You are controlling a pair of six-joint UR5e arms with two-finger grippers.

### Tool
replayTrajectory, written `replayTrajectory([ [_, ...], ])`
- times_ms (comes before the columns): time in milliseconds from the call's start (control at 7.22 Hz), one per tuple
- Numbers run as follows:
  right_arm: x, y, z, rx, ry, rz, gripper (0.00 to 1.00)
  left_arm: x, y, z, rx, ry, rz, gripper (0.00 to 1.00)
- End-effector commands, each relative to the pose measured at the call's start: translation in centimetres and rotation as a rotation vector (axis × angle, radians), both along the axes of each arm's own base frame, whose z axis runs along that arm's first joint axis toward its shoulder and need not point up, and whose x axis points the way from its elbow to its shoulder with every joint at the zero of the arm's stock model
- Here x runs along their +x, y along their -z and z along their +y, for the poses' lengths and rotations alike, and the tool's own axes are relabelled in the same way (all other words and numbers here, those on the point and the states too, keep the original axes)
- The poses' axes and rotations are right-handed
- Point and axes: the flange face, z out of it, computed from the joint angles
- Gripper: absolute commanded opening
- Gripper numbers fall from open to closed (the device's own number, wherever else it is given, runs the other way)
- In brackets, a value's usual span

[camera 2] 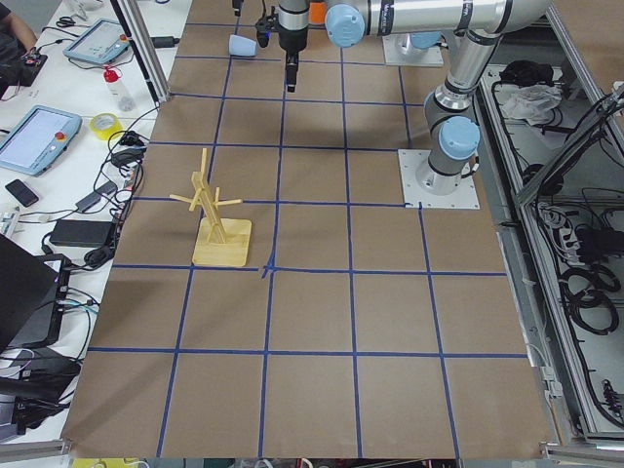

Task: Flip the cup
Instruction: 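Lower the right gripper and close it around the white cup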

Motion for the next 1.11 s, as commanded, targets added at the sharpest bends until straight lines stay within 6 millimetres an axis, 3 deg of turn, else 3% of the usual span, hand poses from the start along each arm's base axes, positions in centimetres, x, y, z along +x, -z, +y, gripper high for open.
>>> replayTrajectory([
  [0, 0.1, 2.6, -1.4, -0.026, 0.009, -0.002, 1.00, 0.0, 0.0, 0.0, 0.001, 0.000, 0.000, 1.00],
  [277, 0.0, 5.4, -2.3, -0.023, 0.014, -0.001, 1.00, 0.0, 0.0, 0.0, 0.001, 0.000, -0.003, 1.00],
  [969, -0.1, 9.4, -3.0, -0.003, 0.004, 0.002, 1.00, 0.0, 0.0, 0.0, 0.003, 0.000, -0.004, 1.00],
])
